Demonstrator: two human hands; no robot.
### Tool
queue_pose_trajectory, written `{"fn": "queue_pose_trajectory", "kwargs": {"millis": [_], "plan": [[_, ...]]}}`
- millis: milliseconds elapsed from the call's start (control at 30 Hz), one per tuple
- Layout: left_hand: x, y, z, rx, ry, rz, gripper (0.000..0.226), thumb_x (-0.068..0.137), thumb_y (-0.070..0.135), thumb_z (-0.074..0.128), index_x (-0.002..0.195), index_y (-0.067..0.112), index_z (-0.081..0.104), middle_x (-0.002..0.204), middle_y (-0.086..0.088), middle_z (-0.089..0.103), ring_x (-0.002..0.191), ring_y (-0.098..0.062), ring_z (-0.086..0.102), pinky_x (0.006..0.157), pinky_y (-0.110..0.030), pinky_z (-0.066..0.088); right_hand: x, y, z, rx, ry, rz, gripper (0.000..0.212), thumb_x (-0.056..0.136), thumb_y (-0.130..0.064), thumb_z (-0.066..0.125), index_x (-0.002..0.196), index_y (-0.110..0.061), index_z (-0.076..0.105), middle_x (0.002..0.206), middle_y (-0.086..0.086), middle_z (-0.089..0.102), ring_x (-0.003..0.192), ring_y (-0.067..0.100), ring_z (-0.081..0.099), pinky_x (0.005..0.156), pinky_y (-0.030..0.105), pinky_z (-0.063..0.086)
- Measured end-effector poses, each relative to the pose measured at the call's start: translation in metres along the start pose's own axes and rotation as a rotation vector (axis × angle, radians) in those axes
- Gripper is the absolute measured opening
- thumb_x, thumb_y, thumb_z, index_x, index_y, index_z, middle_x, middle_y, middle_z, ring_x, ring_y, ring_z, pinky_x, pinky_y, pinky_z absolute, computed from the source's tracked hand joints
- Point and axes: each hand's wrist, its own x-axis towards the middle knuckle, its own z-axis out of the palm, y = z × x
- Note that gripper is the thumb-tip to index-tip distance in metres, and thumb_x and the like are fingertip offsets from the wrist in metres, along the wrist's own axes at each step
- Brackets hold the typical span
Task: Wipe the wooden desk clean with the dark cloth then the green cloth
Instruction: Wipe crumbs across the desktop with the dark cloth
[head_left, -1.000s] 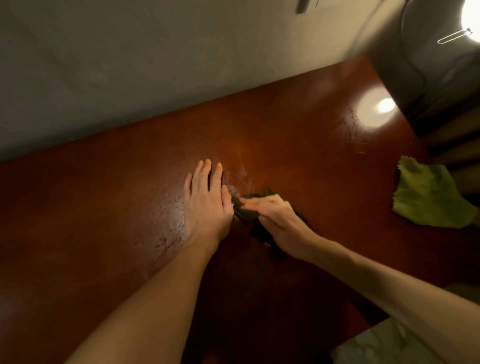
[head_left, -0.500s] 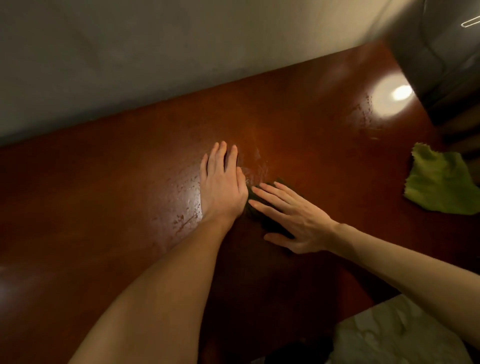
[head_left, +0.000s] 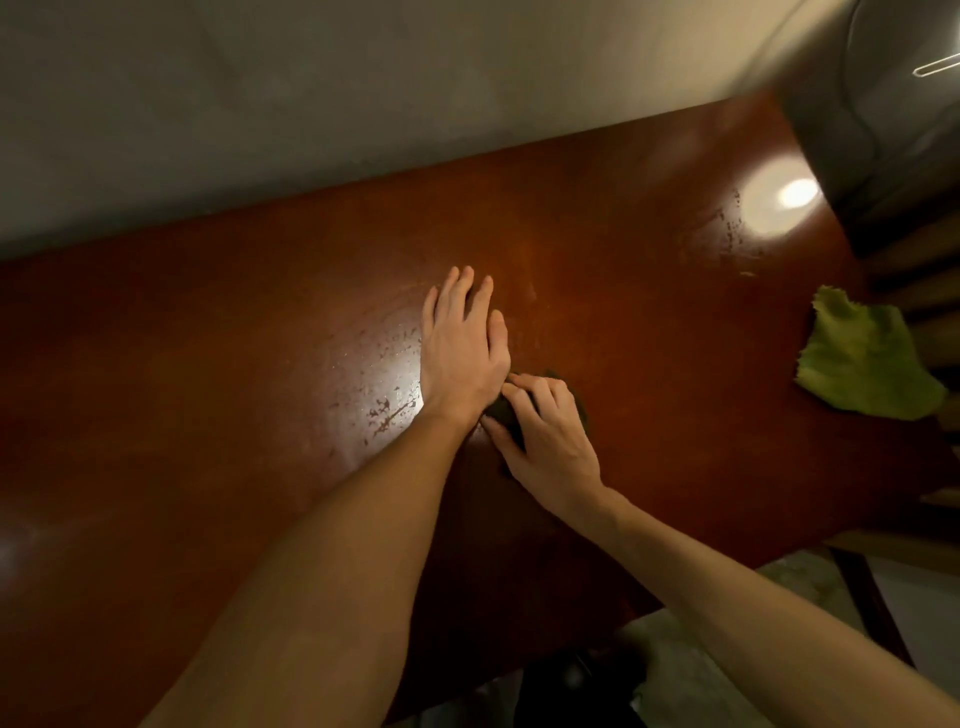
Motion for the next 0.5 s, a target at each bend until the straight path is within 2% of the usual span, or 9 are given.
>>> {"fn": "queue_pose_trajectory", "kwargs": {"millis": [67, 133, 233, 333, 433, 500], "plan": [[0.000, -0.001, -0.006, -0.131, 0.004, -0.026, 0.048, 0.110, 0.033, 0.038, 0.149, 0.014, 0.058, 0.162, -0.006, 0.046, 0.158, -0.018, 0.027, 0.132, -0.041, 0.010, 0.002, -0.010, 0.003, 0.006, 0.044, 0.024, 0.034, 0.104, -0.037, 0.061, 0.123, -0.010, 0.065, 0.122, 0.007, 0.061, 0.109, 0.025, 0.052, 0.094, 0.040, 0.047], [0.001, -0.003, -0.014, -0.278, -0.028, -0.075, 0.044, 0.110, 0.031, 0.040, 0.143, 0.015, 0.063, 0.160, -0.004, 0.049, 0.157, -0.016, 0.028, 0.132, -0.038, 0.009, 0.005, -0.021, 0.007, 0.018, 0.083, 0.034, 0.026, 0.102, -0.030, 0.065, 0.117, -0.009, 0.066, 0.115, 0.008, 0.061, 0.102, 0.025, 0.050, 0.088, 0.038, 0.046], [0.005, -0.012, -0.034, -0.443, -0.134, -0.114, 0.040, 0.111, 0.029, 0.041, 0.138, 0.015, 0.067, 0.157, -0.001, 0.053, 0.154, -0.015, 0.033, 0.130, -0.038, 0.021, 0.010, -0.044, 0.019, -0.003, 0.132, 0.031, 0.019, 0.099, -0.024, 0.068, 0.110, -0.008, 0.066, 0.106, 0.009, 0.058, 0.095, 0.025, 0.048, 0.083, 0.038, 0.043], [0.004, -0.035, -0.059, -0.376, -0.130, -0.039, 0.037, 0.110, 0.026, 0.043, 0.131, 0.011, 0.070, 0.145, -0.003, 0.061, 0.142, -0.016, 0.049, 0.121, -0.034, 0.036, 0.017, -0.072, 0.033, 0.042, 0.121, 0.020, 0.018, 0.098, -0.023, 0.069, 0.111, -0.010, 0.067, 0.106, 0.008, 0.056, 0.093, 0.025, 0.046, 0.082, 0.037, 0.040], [0.001, -0.061, -0.081, -0.292, -0.039, -0.028, 0.034, 0.109, 0.023, 0.045, 0.125, 0.009, 0.071, 0.136, -0.004, 0.064, 0.129, -0.017, 0.057, 0.111, -0.026, 0.039, 0.026, -0.103, 0.049, 0.081, 0.080, 0.033, 0.019, 0.096, -0.023, 0.070, 0.112, -0.015, 0.065, 0.108, 0.007, 0.056, 0.093, 0.025, 0.047, 0.083, 0.038, 0.042], [-0.003, -0.079, -0.092, -0.219, -0.058, -0.037, 0.034, 0.109, 0.025, 0.044, 0.128, 0.012, 0.069, 0.137, -0.001, 0.062, 0.126, -0.016, 0.057, 0.108, -0.027, 0.040, 0.031, -0.124, 0.060, 0.086, 0.061, 0.022, 0.024, 0.091, -0.017, 0.074, 0.113, -0.016, 0.065, 0.108, 0.007, 0.056, 0.093, 0.025, 0.047, 0.081, 0.039, 0.044]]}}
